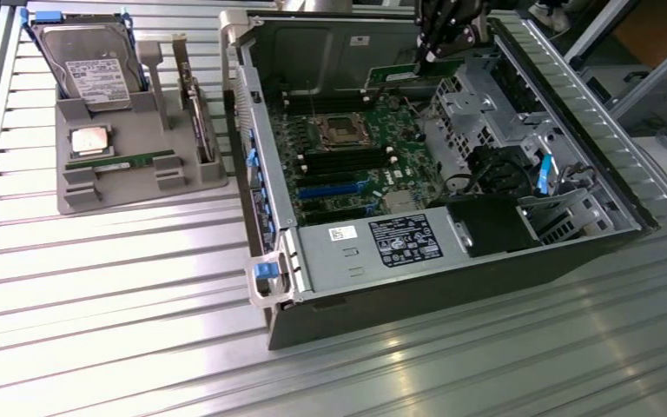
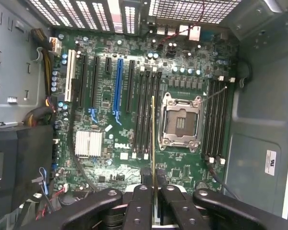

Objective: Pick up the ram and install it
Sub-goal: 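Pick up the ram and move it above insertion slot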

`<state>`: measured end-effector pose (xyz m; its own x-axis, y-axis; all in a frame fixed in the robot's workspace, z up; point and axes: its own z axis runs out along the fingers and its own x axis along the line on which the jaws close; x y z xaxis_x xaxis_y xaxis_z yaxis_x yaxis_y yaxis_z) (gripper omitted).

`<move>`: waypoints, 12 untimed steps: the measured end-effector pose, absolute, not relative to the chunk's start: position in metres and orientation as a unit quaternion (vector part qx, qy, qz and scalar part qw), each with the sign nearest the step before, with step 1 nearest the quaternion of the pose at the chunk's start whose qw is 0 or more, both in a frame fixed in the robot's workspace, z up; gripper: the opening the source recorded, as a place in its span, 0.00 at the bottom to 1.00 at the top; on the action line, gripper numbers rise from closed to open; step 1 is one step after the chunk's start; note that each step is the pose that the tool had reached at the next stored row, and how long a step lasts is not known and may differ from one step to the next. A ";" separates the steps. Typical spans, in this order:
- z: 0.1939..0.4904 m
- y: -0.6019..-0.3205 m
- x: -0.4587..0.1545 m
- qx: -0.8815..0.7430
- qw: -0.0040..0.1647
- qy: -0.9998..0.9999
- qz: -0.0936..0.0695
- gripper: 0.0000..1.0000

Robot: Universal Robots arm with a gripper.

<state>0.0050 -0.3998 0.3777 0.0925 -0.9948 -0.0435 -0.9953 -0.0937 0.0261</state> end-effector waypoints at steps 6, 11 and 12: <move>0.377 -0.400 0.008 -0.714 0.005 0.699 0.025 0.13; 0.377 -0.400 0.012 -0.708 0.004 0.705 0.024 0.13; 0.377 -0.400 0.013 -0.708 0.004 0.705 0.024 0.13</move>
<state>0.0129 -0.3998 0.3772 0.0036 -0.9992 -0.0392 -0.9996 -0.0047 0.0278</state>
